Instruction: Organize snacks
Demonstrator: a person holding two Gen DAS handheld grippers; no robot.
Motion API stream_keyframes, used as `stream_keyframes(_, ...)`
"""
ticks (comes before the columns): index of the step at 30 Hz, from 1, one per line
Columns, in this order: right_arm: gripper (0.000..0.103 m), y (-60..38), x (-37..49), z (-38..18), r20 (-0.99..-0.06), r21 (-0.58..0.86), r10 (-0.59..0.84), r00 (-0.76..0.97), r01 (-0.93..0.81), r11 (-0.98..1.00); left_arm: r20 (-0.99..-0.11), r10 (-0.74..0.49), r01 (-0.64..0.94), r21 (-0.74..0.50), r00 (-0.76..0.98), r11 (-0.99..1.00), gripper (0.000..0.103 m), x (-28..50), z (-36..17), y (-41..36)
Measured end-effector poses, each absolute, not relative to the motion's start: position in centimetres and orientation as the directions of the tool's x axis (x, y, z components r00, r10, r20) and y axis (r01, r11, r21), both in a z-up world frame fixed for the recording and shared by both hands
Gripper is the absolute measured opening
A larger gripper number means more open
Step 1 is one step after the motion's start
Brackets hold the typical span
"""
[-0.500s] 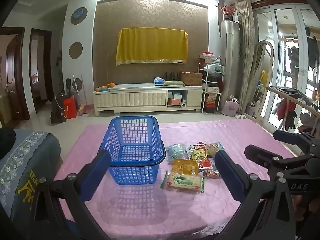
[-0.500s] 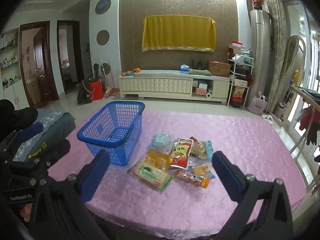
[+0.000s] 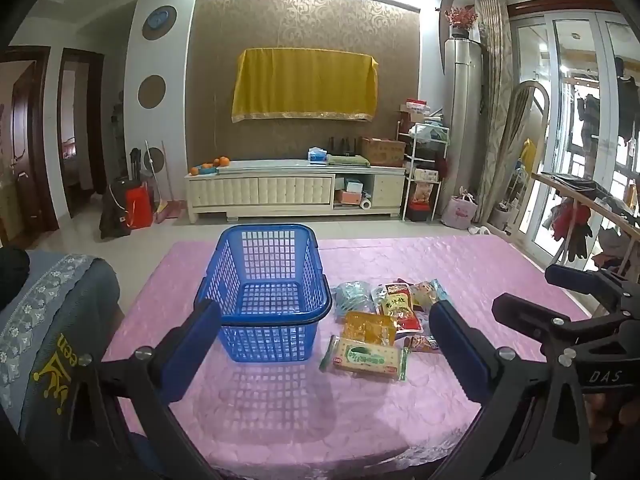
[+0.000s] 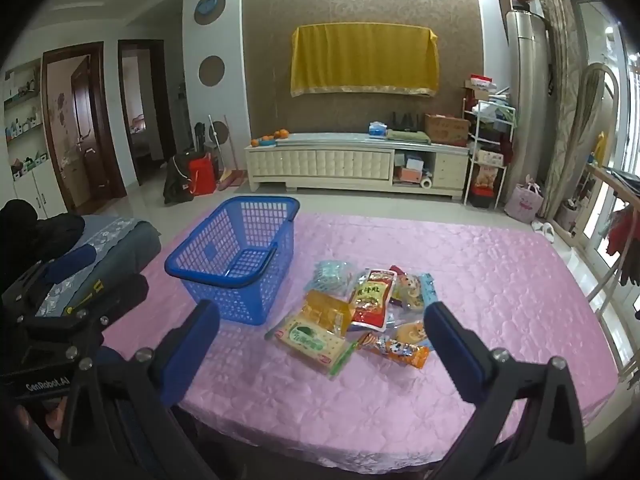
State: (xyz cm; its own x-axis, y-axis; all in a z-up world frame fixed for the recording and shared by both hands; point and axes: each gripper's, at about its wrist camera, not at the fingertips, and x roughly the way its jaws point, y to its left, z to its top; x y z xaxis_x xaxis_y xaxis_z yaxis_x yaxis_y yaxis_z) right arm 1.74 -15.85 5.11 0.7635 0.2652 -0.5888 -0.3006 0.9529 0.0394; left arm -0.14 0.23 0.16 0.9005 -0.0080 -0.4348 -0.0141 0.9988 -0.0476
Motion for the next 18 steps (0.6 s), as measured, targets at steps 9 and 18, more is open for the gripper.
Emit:
stream_keyframes(9, 0.103, -15.73, 1.77, 4.99, -0.598, 0.036, 0.274, 0.753, -0.317, 0.948, -0.447, -0.021, -0.004, -0.054, 0.894, 0.999, 0.103, 0.02, 0.04, 0.23)
stream_keyframes(18, 0.103, -15.72, 1.7, 4.82, -0.599, 0.031, 0.273, 0.753, -0.318, 0.947, -0.454, -0.033, 0.008, -0.055, 0.89, 0.998, 0.103, -0.01, -0.05, 0.15)
